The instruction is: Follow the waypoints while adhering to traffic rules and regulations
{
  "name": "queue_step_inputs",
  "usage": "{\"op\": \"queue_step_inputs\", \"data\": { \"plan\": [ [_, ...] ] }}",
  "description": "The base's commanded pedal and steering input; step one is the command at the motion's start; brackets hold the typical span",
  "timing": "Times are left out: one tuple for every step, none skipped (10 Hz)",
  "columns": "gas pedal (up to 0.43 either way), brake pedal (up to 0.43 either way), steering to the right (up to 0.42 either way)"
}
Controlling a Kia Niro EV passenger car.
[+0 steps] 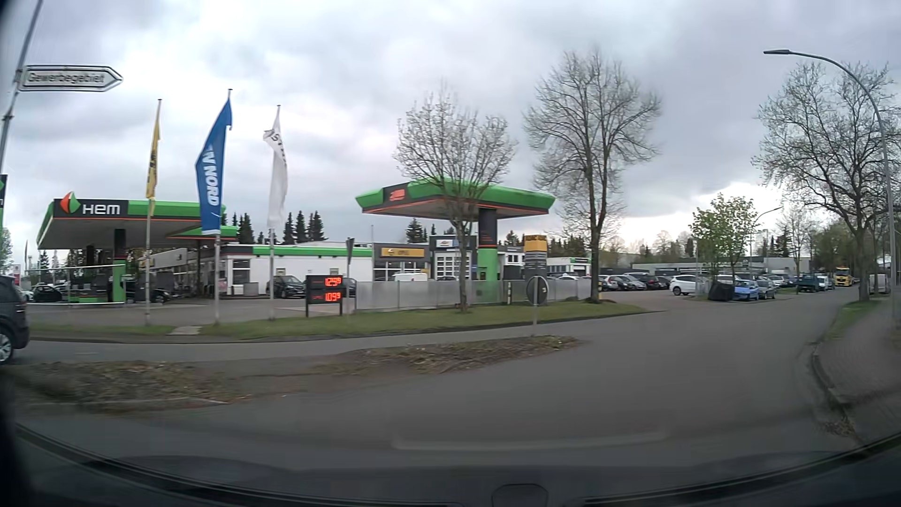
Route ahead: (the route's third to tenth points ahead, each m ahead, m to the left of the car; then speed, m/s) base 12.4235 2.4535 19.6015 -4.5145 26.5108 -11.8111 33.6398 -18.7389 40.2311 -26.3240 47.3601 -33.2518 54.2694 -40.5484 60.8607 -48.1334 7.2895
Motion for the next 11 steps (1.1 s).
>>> {"op": "queue_step_inputs", "data": {
  "plan": [
    [0.157,0.0,0.273],
    [0.157,0.0,0.273],
    [0.169,0.0,0.27],
    [0.189,0.0,0.262],
    [0.197,0.0,0.257],
    [0.197,0.0,0.25],
    [0.22,0.0,0.235],
    [0.228,0.0,0.208],
    [0.228,0.0,0.184],
    [0.26,0.0,0.162],
    [0.28,0.0,0.144]
  ]
}}
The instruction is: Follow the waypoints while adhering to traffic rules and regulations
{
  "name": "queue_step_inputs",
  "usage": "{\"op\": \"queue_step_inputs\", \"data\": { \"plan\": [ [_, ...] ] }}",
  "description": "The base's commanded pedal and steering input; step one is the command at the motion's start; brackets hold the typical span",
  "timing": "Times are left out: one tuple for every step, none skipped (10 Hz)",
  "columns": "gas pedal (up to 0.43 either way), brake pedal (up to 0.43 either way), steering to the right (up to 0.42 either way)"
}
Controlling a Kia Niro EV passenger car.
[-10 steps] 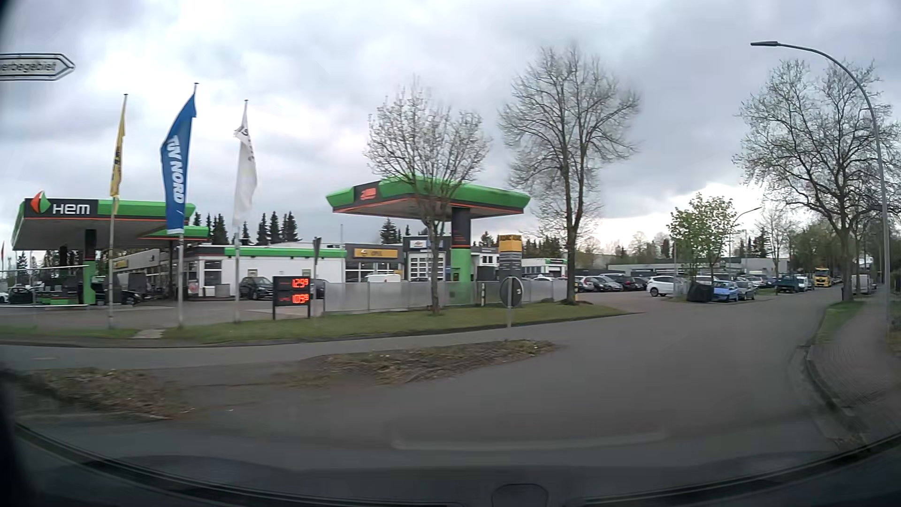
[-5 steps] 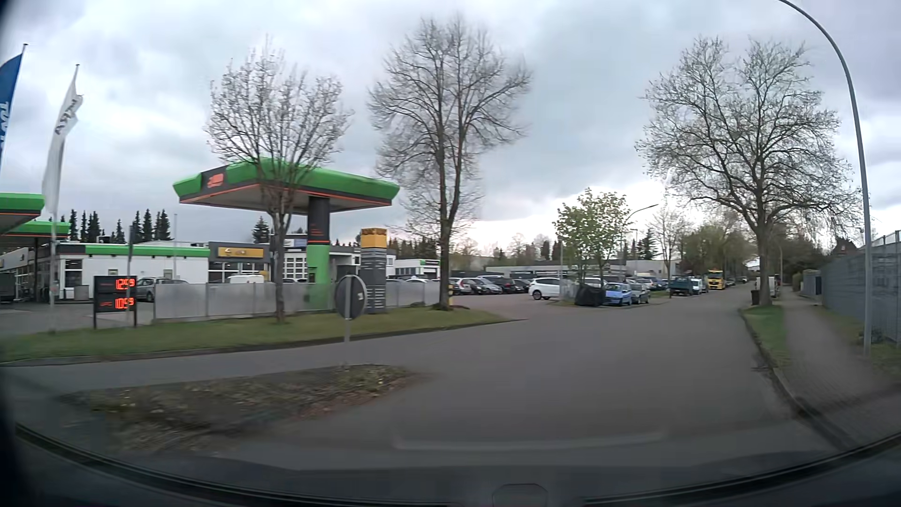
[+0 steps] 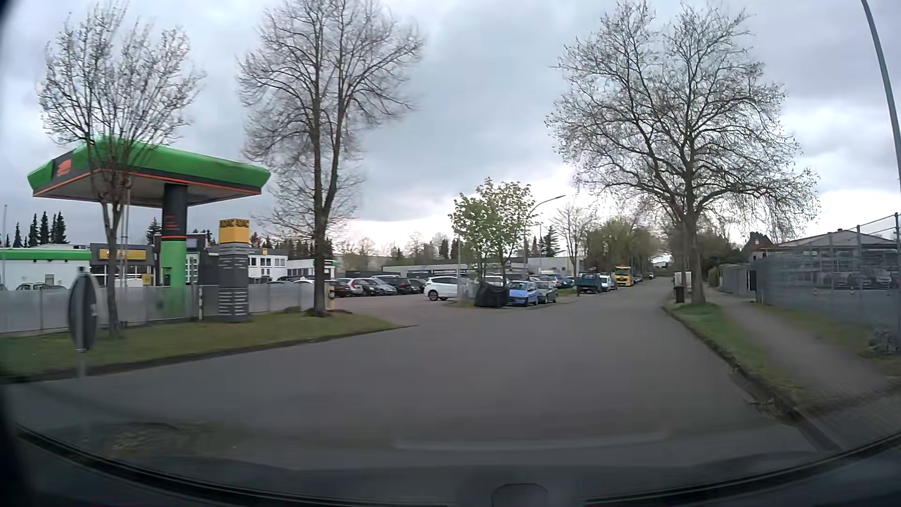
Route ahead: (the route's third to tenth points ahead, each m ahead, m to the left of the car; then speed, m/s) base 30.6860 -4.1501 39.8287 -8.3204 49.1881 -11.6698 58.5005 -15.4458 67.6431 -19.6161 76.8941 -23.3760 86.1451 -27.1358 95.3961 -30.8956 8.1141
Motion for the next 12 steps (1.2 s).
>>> {"op": "queue_step_inputs", "data": {
  "plan": [
    [0.28,0.0,0.124],
    [0.28,0.0,0.108],
    [0.28,0.0,0.104],
    [0.28,0.0,0.104],
    [0.28,0.0,0.098],
    [0.28,0.0,0.087],
    [0.28,0.0,0.079],
    [0.28,0.0,0.076],
    [0.28,0.0,0.075],
    [0.28,0.0,0.071],
    [0.28,0.0,0.067],
    [0.28,0.0,0.063]
  ]
}}
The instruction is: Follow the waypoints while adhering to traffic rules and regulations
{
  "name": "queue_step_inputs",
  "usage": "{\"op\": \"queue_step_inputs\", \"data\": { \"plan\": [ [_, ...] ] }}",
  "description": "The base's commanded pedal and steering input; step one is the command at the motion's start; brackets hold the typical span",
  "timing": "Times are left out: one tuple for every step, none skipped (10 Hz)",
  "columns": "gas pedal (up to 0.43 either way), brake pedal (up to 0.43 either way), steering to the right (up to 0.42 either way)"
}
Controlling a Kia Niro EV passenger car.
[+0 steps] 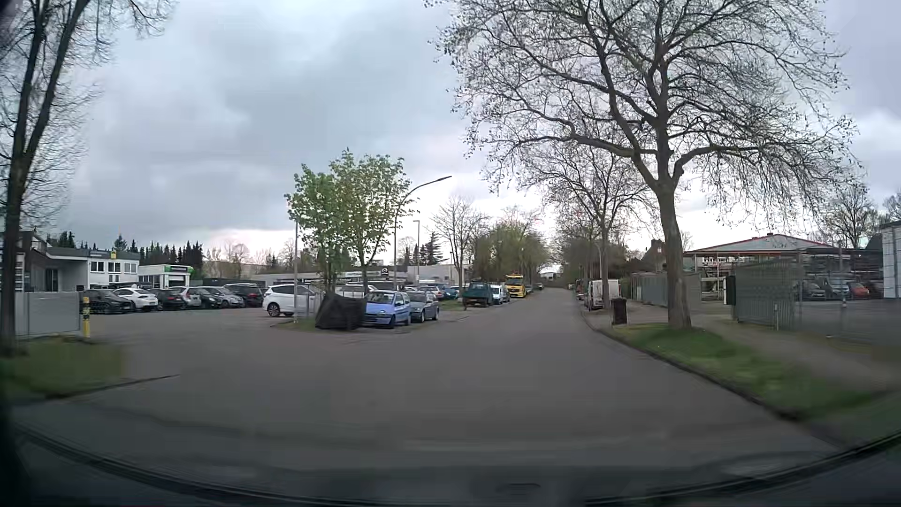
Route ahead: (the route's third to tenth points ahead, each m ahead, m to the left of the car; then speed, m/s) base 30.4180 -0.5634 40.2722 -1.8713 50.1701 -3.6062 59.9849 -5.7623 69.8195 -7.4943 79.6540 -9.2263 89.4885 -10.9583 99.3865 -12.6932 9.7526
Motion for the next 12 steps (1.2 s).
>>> {"op": "queue_step_inputs", "data": {
  "plan": [
    [0.28,0.0,0.059],
    [0.28,0.0,0.055],
    [0.28,0.0,0.052],
    [0.28,0.0,0.049],
    [0.28,0.0,0.047],
    [0.28,0.0,0.044],
    [0.28,0.0,0.042],
    [0.268,0.0,0.041],
    [0.26,0.0,0.04],
    [0.26,0.0,0.037],
    [0.26,0.0,0.034],
    [0.26,0.0,0.031]
  ]
}}
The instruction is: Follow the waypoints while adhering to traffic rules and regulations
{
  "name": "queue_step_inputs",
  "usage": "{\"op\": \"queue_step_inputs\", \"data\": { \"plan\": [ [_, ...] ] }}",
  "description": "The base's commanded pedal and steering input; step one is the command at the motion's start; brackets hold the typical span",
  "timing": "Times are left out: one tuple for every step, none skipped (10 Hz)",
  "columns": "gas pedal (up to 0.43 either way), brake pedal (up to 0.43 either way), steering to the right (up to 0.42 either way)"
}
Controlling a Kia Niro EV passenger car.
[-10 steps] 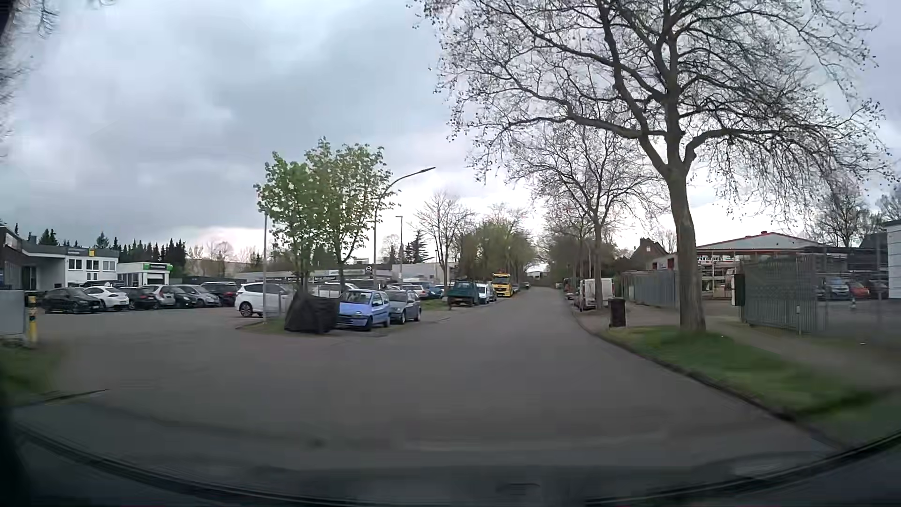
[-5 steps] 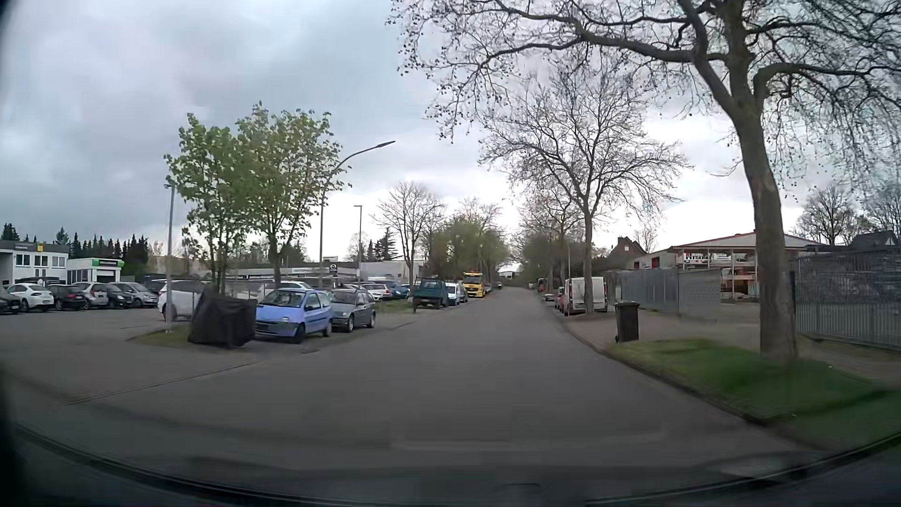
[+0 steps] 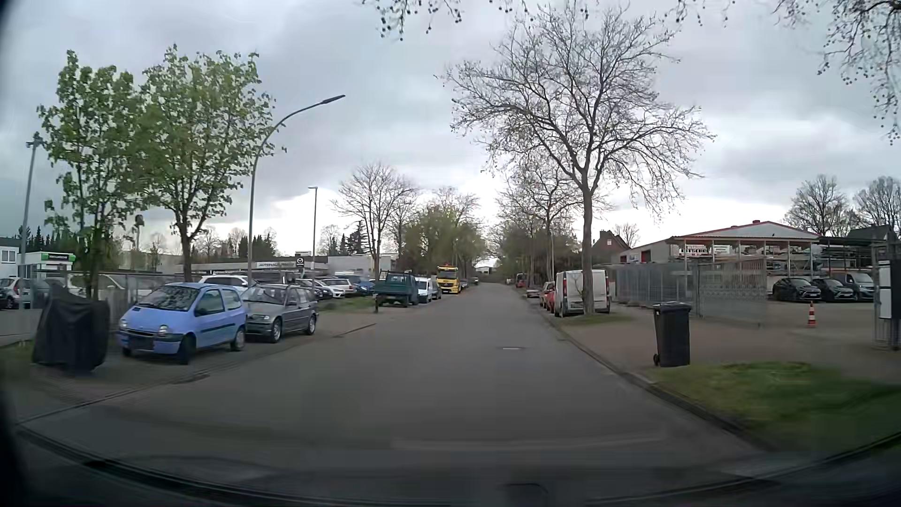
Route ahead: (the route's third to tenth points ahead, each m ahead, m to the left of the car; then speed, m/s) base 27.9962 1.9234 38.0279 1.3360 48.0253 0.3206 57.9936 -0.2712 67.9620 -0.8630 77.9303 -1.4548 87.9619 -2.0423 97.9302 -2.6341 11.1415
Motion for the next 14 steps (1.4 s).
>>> {"op": "queue_step_inputs", "data": {
  "plan": [
    [0.26,0.0,0.029],
    [0.248,0.0,0.026],
    [0.248,0.0,0.022],
    [0.24,0.0,0.019],
    [0.228,0.0,0.013],
    [0.228,0.0,0.009],
    [0.228,0.0,0.008],
    [0.228,0.0,0.007],
    [0.22,0.0,0.007],
    [0.22,0.0,0.006],
    [0.22,0.0,0.003],
    [0.22,0.0,-0.001],
    [0.22,0.0,-0.004],
    [0.22,0.0,-0.003]
  ]
}}
